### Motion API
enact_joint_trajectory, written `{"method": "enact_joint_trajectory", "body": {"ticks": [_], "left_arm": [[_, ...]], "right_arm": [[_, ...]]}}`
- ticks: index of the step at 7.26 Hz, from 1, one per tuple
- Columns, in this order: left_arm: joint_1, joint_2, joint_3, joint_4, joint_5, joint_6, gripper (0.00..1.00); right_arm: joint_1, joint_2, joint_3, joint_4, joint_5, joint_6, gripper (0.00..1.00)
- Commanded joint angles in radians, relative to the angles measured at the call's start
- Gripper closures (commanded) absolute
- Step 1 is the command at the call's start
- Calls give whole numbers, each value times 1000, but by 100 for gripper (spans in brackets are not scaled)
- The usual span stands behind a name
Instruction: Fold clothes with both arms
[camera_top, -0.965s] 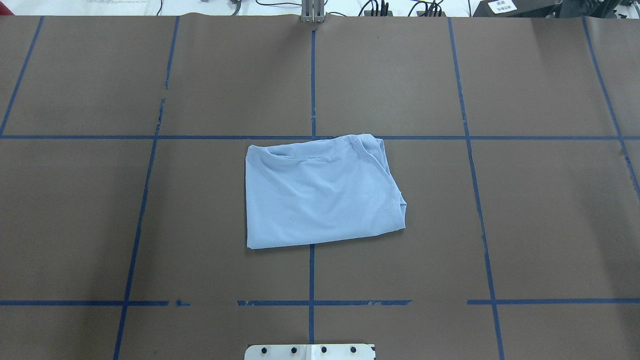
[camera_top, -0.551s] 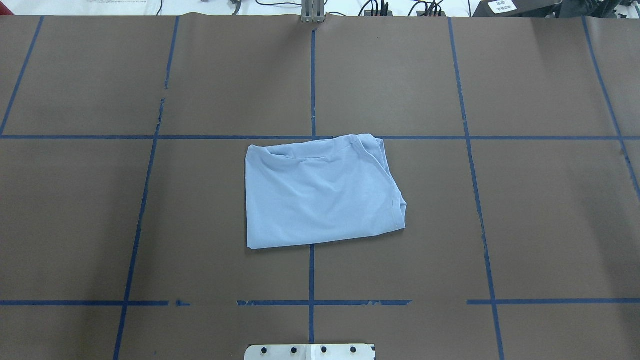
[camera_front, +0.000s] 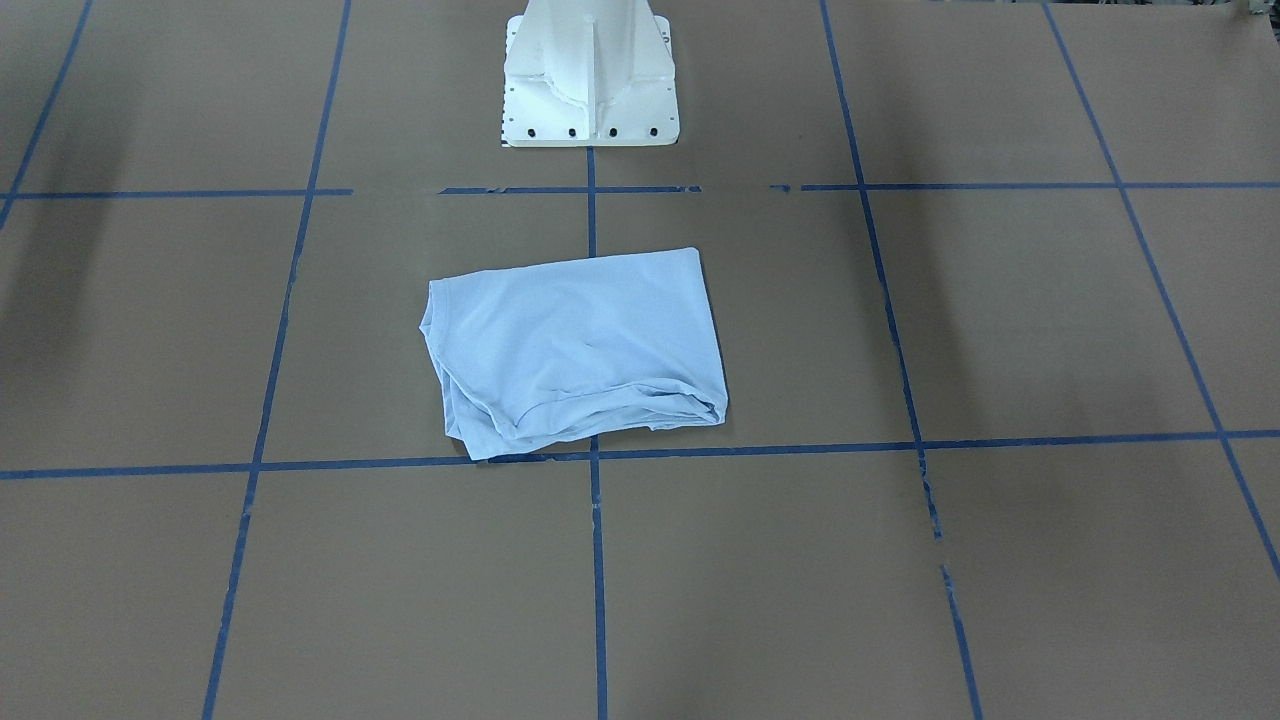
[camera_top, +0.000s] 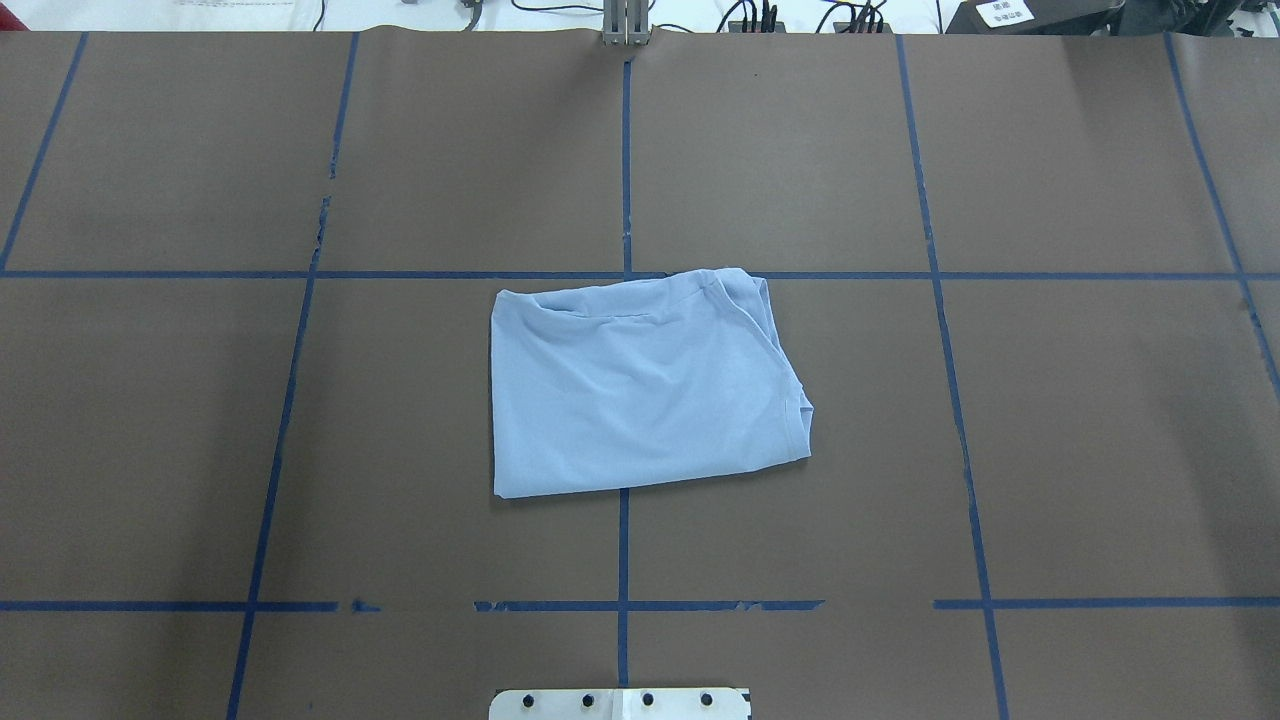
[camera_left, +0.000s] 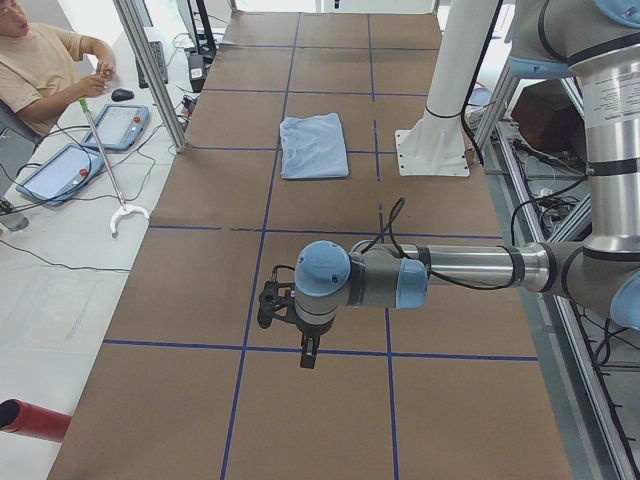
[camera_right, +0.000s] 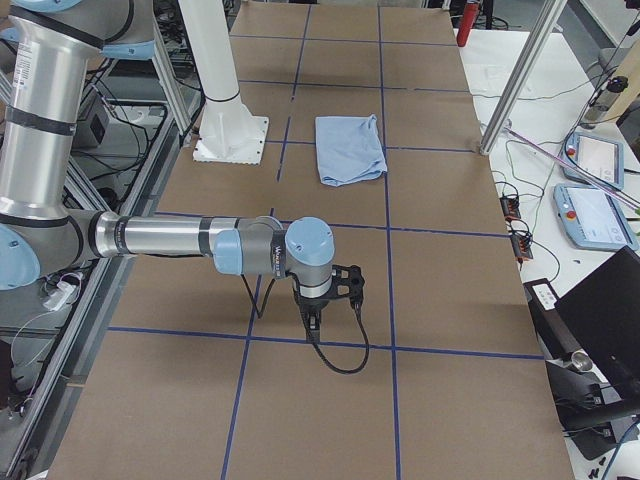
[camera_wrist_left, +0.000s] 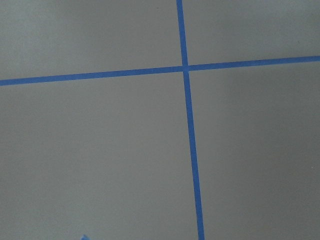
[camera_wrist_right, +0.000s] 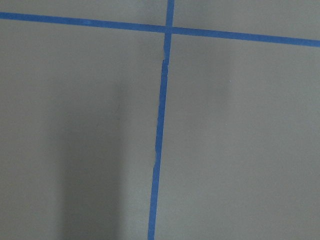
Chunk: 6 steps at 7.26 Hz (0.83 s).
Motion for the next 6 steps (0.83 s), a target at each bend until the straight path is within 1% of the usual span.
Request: {"method": "enact_joint_trajectory", "body": {"ticks": [1,6], "left_arm": [[0,1,-1,0,42,2,0],[1,-1,-3,-8,39,5,0]], "right_arm": [[0,-3,-1,2,0,3,0],[0,-3,-3,2,0,1,0]]}}
